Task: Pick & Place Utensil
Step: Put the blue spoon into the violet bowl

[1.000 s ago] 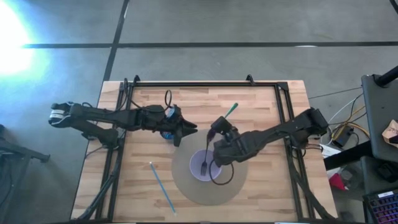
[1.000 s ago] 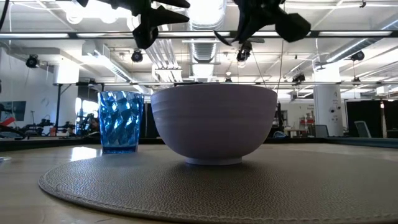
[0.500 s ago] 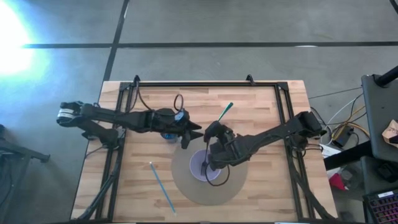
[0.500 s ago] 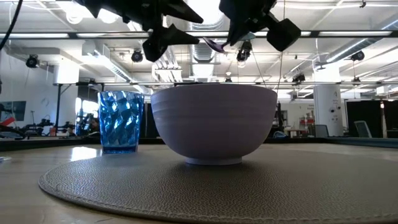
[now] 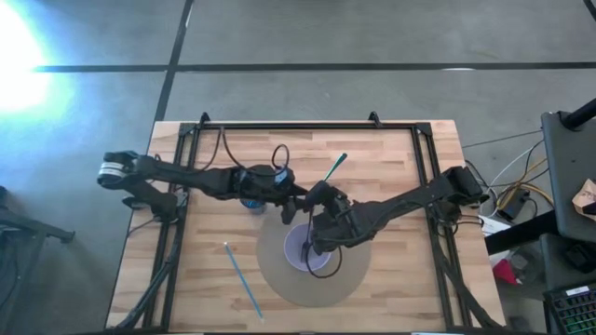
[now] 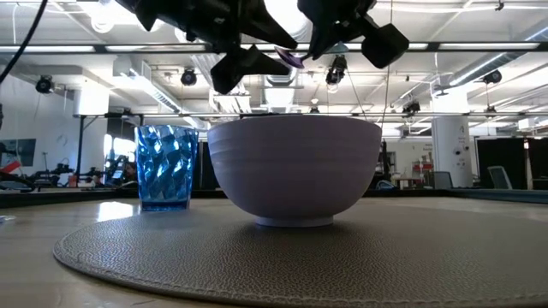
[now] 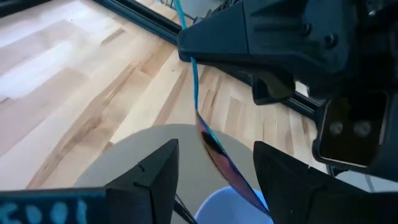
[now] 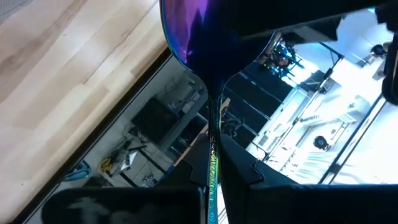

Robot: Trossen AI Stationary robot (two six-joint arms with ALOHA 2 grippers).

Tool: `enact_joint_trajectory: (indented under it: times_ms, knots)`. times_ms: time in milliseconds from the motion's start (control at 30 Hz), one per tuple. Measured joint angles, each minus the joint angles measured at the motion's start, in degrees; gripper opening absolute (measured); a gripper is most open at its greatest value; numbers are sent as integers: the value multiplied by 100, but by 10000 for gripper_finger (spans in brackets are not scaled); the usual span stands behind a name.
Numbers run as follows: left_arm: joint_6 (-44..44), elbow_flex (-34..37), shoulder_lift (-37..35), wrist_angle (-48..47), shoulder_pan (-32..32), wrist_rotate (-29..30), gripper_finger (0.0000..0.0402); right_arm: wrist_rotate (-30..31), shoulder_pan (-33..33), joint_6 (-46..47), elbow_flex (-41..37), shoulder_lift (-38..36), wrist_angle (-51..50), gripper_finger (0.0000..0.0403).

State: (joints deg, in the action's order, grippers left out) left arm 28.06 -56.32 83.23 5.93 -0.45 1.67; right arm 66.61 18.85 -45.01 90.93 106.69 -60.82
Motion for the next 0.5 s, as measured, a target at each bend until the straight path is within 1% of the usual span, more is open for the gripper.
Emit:
enact_joint_trajectory:
  times_ms: [167, 267, 367, 500]
  knots:
    - [-62, -104, 102, 4, 0, -4, 197, 0, 0, -2, 36, -4, -6, 13]
    - [-66, -104, 73, -93, 0, -4, 187, 0, 0, -2, 44, -4, -6, 13]
    - [-126, -104, 26, -186, 0, -7, 161, 0, -2, -19, 44, -7, -7, 13]
    - [-259, -104, 19, -200, 0, 2, 101, 2, -4, -24, 44, -7, -11, 13]
